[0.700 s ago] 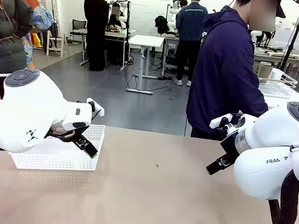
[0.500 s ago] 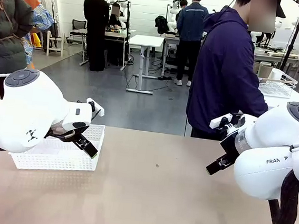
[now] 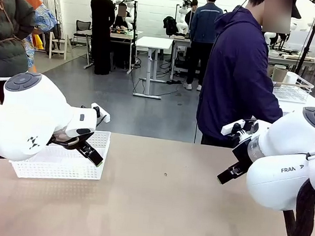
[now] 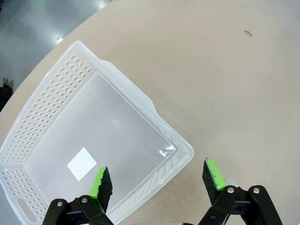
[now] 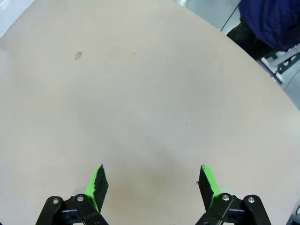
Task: Clean and organize the cups into the basket.
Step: Pick up the Organizing basket and move it to the center of the table, then pick up the Reusable plastic cup from the right side of the table and place it inside the Organizing basket.
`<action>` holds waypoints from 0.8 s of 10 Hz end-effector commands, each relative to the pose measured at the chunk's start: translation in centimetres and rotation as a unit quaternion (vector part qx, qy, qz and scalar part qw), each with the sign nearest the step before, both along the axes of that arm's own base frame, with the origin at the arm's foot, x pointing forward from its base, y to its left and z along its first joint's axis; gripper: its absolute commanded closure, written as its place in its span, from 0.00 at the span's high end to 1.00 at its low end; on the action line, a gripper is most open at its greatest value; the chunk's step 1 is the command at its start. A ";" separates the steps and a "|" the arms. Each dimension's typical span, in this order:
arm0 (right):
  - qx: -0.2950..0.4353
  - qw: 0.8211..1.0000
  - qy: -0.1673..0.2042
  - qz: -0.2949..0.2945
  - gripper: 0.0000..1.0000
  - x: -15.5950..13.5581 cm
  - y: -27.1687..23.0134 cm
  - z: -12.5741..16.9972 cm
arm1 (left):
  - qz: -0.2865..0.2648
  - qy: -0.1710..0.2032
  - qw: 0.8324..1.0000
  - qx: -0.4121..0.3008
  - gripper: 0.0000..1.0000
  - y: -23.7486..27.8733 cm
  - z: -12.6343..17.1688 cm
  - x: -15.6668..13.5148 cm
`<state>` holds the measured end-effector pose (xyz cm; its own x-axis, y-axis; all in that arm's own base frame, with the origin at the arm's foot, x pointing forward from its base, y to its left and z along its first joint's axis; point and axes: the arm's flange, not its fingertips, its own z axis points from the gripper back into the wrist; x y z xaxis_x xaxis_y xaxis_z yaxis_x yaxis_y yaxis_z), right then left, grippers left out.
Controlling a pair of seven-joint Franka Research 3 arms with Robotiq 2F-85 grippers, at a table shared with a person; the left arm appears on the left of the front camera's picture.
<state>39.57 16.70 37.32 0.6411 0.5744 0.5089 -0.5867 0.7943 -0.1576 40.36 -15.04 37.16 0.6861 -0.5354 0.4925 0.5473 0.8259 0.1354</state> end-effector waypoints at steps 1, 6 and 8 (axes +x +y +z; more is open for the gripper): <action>0.000 1.000 0.000 0.000 1.00 0.0 0.0 0.0 | 0.000 0.000 1.000 0.000 1.00 0.0 0.0 0.0; 0.000 1.000 0.000 0.000 1.00 0.0 0.0 0.0 | 0.000 0.000 1.000 0.000 1.00 0.0 0.0 0.0; 0.000 1.000 0.000 0.000 1.00 0.0 0.0 0.0 | 0.000 0.000 1.000 0.000 1.00 0.0 0.0 0.0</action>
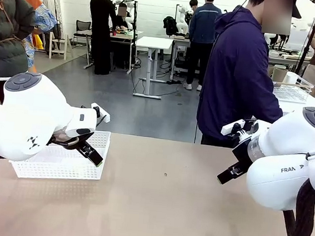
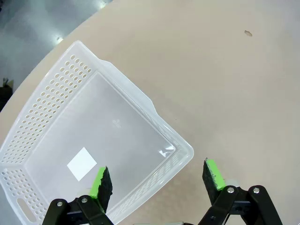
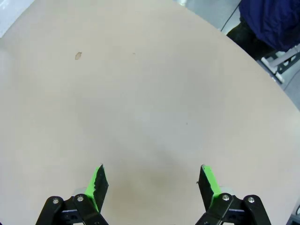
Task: Clean and organize the cups into the basket.
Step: Pick up the Organizing basket and move it to the center of the table, then pick up the Reusable plastic cup from the right side of the table and place it inside the Organizing basket.
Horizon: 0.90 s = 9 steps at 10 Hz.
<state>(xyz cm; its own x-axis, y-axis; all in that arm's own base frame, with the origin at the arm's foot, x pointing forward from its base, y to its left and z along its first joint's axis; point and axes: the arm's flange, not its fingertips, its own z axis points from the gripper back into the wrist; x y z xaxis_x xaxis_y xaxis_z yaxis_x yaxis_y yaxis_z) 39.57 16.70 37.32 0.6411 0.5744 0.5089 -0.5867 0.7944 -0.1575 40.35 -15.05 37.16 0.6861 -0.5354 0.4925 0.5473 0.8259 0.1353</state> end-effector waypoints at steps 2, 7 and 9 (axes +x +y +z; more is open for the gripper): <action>-0.023 1.000 -0.003 -0.001 1.00 -6.7 -1.4 2.3 | 0.008 0.003 1.000 0.019 1.00 1.4 2.6 -3.3; -0.065 0.997 0.008 -0.041 1.00 -21.7 -8.0 1.9 | -0.085 0.016 0.994 0.061 1.00 5.4 8.7 -18.6; -0.064 0.997 0.025 -0.029 1.00 -7.4 -1.4 11.5 | -0.059 0.037 0.995 0.071 1.00 2.1 13.8 -9.2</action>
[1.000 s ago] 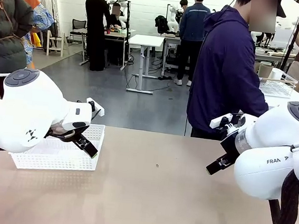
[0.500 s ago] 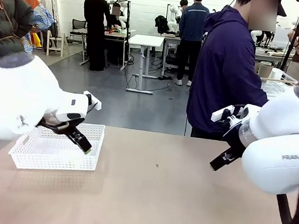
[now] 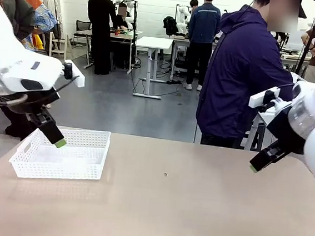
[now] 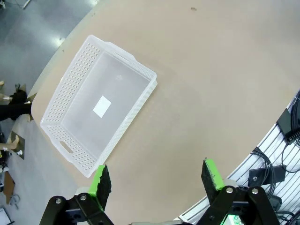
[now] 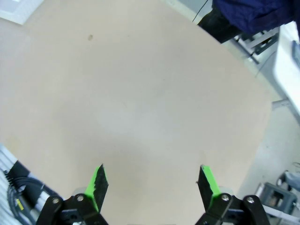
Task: Clean and organize the cups into the basket.
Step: Pick up the Organizing basket and move it to the center of the table, then pick up the Reusable plastic cup from the right side of the table and place it inside the Organizing basket.
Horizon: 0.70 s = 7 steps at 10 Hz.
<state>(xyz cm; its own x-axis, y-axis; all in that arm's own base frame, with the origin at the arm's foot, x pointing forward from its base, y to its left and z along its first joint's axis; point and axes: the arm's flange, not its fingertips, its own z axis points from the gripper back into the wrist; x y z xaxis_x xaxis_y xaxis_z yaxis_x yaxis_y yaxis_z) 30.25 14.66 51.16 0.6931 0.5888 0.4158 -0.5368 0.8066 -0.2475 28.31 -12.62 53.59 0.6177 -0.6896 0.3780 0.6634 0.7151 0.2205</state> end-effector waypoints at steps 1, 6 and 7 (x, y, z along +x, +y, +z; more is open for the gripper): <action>0.001 1.000 0.012 0.005 1.00 1.9 0.6 -2.4 | 0.012 0.016 1.000 0.001 1.00 -0.3 -2.6 2.8; 0.359 0.898 0.240 0.079 1.00 4.7 -7.0 1.6 | -0.109 0.244 0.831 -0.488 1.00 4.3 0.2 3.9; 0.445 0.845 0.279 0.097 1.00 6.1 -10.2 1.4 | -0.130 0.284 0.762 -0.567 1.00 6.5 0.3 4.9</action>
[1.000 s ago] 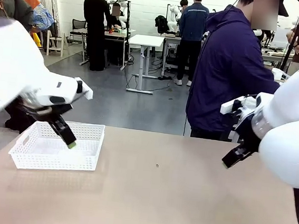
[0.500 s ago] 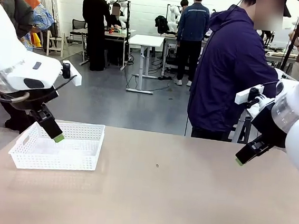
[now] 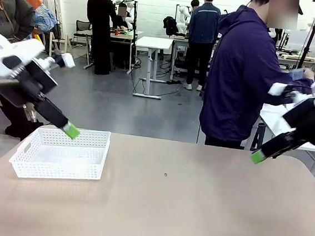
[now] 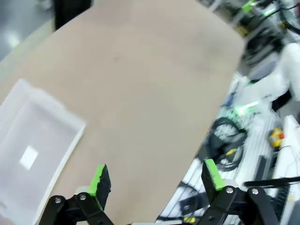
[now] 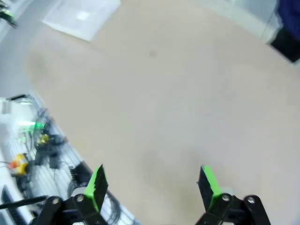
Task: Clean and organize the cups into the basket.
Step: Pick up the Organizing basket and move it to the center of the table, then pick up the Reusable plastic cup from the right side of the table and place it inside the Organizing basket.
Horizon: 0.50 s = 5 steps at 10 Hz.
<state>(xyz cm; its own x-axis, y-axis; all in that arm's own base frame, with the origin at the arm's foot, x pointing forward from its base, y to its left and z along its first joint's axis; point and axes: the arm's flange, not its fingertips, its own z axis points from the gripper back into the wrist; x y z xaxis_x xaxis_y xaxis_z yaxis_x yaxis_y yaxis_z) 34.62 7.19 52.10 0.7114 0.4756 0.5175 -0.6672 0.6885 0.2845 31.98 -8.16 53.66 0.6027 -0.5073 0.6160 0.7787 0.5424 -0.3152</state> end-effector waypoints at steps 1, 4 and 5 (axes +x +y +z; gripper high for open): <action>0.284 0.931 0.226 0.039 1.00 3.0 -6.4 -0.2 | -0.048 0.231 0.906 -0.351 1.00 4.5 -0.5 2.1; 0.402 0.866 0.299 0.009 1.00 4.7 -16.3 -3.4 | 0.088 0.275 0.893 -0.345 1.00 12.7 -3.9 3.1; 0.427 0.847 0.317 -0.003 1.00 4.9 -19.7 -5.0 | 0.129 0.285 0.881 -0.356 1.00 16.1 -5.4 2.9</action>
